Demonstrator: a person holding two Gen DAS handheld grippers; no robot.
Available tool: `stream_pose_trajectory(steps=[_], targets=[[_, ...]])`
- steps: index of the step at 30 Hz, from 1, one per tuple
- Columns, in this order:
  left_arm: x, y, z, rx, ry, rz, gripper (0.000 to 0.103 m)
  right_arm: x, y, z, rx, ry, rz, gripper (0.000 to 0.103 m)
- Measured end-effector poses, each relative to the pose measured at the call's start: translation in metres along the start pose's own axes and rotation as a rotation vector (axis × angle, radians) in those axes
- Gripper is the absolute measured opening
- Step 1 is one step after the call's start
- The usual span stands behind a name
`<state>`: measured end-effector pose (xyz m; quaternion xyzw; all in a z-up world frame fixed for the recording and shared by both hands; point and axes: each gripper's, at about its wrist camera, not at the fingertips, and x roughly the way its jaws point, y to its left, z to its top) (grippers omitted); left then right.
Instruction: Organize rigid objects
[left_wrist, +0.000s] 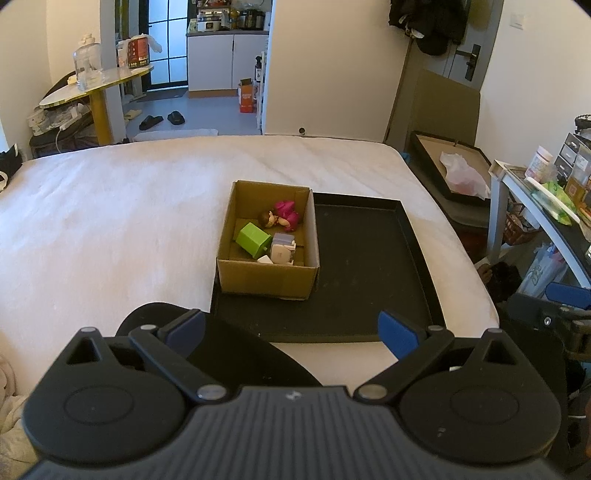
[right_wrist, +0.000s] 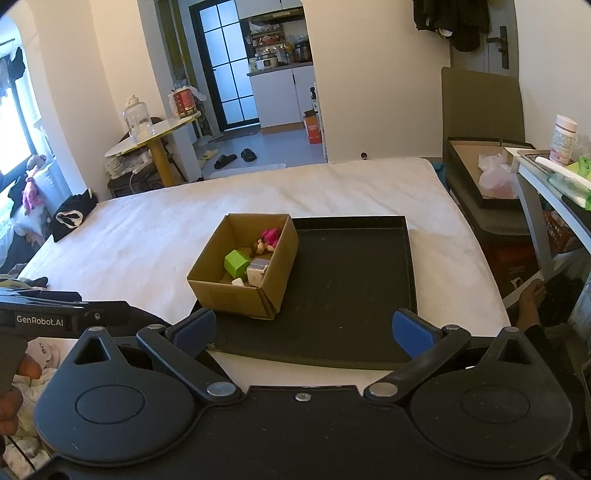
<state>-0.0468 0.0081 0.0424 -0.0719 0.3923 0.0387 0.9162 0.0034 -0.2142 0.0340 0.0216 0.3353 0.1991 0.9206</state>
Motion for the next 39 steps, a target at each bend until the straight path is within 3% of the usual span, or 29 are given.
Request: stream_pose_trajectory(steps=[19, 39], targets=[[-0.0044, -0.0007, -0.0001, -0.002, -0.045, 0.044, 0.103, 0.0014, 0.0003, 0.0005, 0.001, 0.0, 0.0, 0.103], [0.0035, -0.0033, -0.0012, 0.036, -0.017, 0.073, 0.103, 0.0028, -0.0003, -0.0008, 0.004, 0.005, 0.0, 0.103]])
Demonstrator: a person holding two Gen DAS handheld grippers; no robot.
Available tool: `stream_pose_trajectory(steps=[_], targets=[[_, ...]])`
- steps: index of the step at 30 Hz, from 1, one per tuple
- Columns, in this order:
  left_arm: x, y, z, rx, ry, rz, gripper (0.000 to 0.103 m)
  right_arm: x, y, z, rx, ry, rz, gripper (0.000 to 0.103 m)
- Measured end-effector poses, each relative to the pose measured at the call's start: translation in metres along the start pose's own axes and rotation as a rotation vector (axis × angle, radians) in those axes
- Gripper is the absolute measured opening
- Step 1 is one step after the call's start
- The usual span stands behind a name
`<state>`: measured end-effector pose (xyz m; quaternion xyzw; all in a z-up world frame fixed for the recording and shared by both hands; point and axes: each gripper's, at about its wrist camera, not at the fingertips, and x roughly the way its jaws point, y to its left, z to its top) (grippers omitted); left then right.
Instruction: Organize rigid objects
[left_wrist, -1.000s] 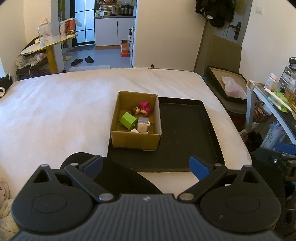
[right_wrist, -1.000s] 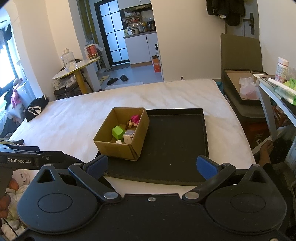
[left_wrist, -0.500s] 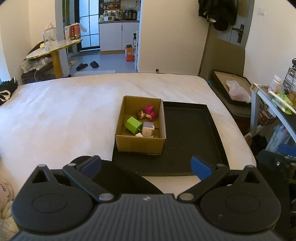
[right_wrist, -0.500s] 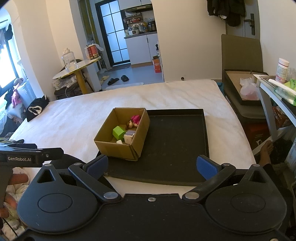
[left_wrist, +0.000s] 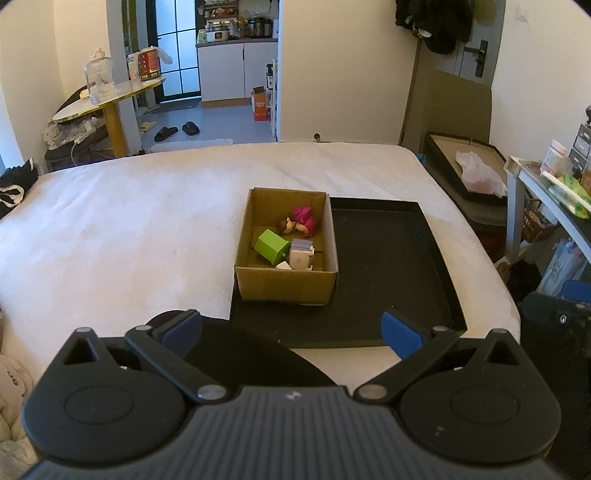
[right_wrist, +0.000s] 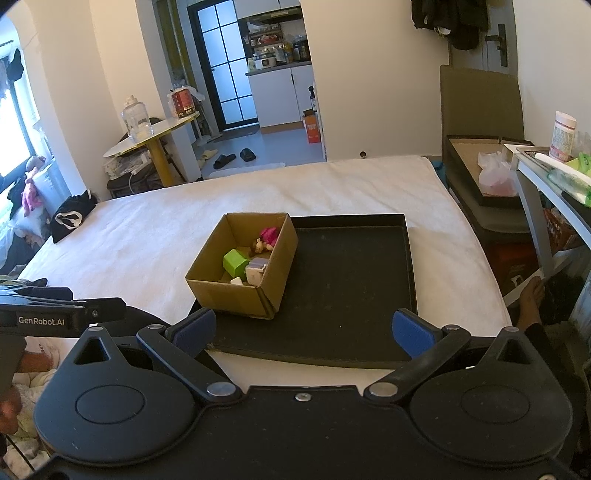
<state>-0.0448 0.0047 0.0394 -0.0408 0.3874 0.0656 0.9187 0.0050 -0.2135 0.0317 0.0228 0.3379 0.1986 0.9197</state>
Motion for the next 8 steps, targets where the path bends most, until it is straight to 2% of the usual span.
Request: stream_pose_trajectory(steps=[6, 8], targets=[[0.0021, -0.0039, -0.0035, 0.025, -0.007, 0.023, 0.103, 0.0063, -0.0023, -0.0014, 0.007, 0.009, -0.001, 0.103], [0.0054, -0.004, -0.0033, 0.024, 0.0, 0.006, 0.103, 0.0099, -0.0042, -0.0015, 0.016, 0.014, -0.006, 0.103]])
